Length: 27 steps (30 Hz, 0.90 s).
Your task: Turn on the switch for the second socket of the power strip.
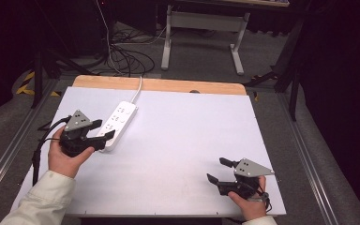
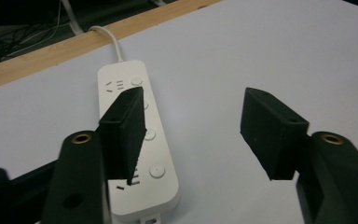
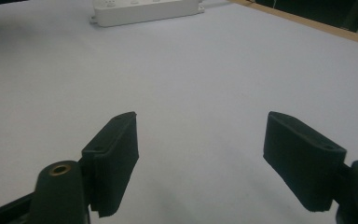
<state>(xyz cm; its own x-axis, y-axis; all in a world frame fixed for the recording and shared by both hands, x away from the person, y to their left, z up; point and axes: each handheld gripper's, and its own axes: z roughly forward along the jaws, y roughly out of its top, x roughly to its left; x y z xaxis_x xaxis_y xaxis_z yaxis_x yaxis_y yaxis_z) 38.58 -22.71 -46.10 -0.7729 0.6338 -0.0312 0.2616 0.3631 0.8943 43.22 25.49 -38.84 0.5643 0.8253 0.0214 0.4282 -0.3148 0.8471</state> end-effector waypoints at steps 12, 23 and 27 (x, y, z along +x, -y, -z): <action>0.003 0.004 -0.006 0.0 0.0 0.0 0.30 | -0.159 -0.024 -0.022 2.8 0.4 -0.8 1.00; 0.008 0.000 -0.007 0.0 0.1 0.0 0.30 | -0.136 0.012 -0.019 5.4 2.5 -0.4 1.00; 0.008 0.003 -0.008 0.0 0.1 0.0 0.30 | -0.129 0.019 -0.019 6.1 3.3 0.0 1.00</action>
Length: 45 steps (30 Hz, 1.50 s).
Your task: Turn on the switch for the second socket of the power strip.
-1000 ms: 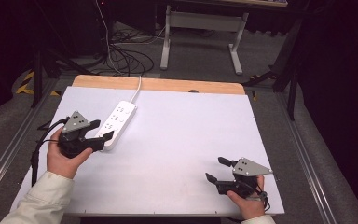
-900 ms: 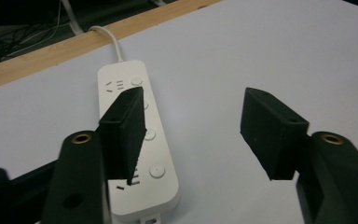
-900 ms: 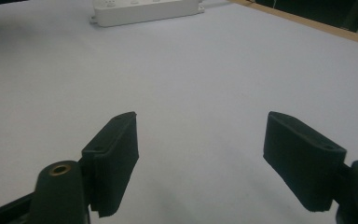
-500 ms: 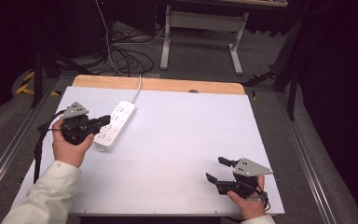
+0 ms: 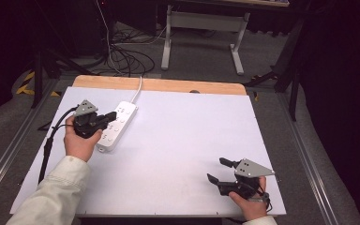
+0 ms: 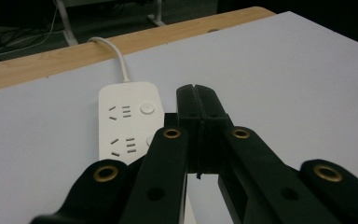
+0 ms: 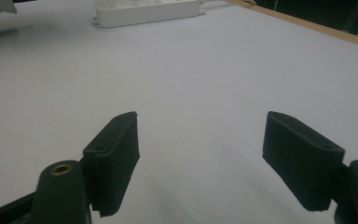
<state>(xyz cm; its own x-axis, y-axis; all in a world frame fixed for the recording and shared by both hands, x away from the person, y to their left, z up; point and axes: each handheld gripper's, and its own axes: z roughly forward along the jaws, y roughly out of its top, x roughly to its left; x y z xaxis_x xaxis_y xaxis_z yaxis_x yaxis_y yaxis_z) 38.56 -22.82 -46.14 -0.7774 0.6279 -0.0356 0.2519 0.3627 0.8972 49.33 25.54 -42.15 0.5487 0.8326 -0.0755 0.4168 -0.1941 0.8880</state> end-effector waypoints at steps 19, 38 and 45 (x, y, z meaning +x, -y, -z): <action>-0.003 0.003 -0.009 0.0 0.1 -0.1 0.30 | -0.001 -0.069 -0.086 2.3 2.8 1.4 1.00; -0.003 0.002 -0.013 0.0 0.1 -0.1 0.30 | 0.007 -0.125 -0.140 3.7 4.8 1.7 1.00; -0.003 0.001 -0.014 0.0 0.1 -0.1 0.30 | 0.015 -0.130 -0.151 4.0 5.2 2.0 1.00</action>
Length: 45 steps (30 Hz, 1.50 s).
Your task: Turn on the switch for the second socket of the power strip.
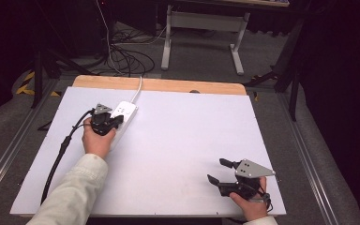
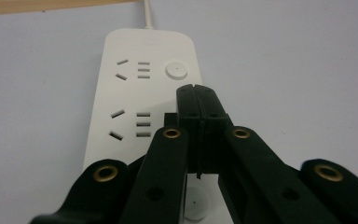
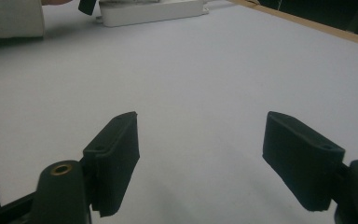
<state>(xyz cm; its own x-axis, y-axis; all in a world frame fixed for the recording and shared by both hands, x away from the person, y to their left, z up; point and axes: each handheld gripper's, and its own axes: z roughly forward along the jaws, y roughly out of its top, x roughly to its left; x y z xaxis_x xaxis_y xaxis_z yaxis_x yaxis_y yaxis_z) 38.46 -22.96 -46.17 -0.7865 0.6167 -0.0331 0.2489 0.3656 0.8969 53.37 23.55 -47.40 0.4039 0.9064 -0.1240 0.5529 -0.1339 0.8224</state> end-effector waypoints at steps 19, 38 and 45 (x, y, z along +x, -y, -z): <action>-0.001 0.001 -0.004 0.0 0.0 0.0 0.30 | 0.030 0.022 -0.015 0.3 0.3 -0.1 1.00; -0.005 -0.001 -0.008 0.1 -0.1 0.0 0.30 | 0.019 0.006 -0.021 0.4 0.3 -0.1 1.00; -0.005 -0.002 -0.009 0.1 -0.1 0.0 0.30 | 0.007 -0.009 -0.024 0.5 0.3 -0.1 1.00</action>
